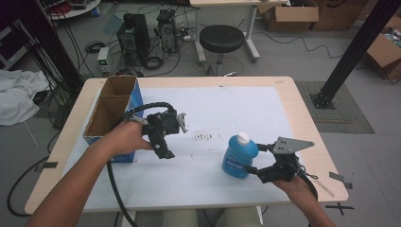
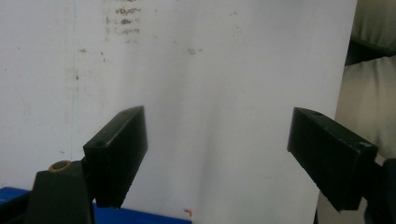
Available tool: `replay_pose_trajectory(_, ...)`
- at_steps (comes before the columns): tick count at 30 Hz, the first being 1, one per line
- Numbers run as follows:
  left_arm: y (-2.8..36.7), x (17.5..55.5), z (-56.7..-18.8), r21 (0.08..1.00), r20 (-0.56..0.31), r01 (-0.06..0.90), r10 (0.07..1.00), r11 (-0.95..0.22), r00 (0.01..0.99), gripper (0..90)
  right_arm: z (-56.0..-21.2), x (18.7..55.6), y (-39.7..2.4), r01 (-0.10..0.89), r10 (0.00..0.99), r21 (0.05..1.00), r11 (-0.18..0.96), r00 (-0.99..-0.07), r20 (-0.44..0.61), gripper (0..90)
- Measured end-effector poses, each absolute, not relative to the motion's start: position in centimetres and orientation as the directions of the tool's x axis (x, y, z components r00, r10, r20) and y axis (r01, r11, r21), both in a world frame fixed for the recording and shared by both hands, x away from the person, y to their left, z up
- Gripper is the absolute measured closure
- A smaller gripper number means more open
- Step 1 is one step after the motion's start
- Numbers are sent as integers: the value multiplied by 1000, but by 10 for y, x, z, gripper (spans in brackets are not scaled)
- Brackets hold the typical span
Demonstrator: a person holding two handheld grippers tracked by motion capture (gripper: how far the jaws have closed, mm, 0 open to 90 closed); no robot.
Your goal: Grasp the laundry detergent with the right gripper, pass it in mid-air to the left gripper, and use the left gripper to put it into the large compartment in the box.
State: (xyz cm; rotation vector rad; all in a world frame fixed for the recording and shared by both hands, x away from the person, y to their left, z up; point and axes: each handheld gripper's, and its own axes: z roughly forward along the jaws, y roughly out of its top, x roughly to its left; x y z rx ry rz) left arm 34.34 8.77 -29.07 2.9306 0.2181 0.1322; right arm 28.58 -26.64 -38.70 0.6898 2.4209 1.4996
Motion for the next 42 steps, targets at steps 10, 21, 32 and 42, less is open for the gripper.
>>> replay_pose_trajectory(10, 88, 344, -291, 205, 75, 138, 156, -969, 985, 207, -393, 289, -255, 280, 495, 892, 355, -866, 74, 151)
replay_pose_trajectory(21, 89, 344, -291, 205, 76, 138, 156, -969, 985, 207, -397, 292, -247, 281, 510, 899, 336, -857, 77, 150)
replay_pose_trajectory(32, 90, 344, -290, 209, 77, 139, 158, -968, 984, 207, -400, 294, -239, 273, 518, 907, 322, -852, 73, 151)
replay_pose_trajectory(42, 91, 343, -291, 218, 77, 148, 168, -965, 983, 208, -402, 295, -238, 272, 528, 913, 304, -846, 75, 210)
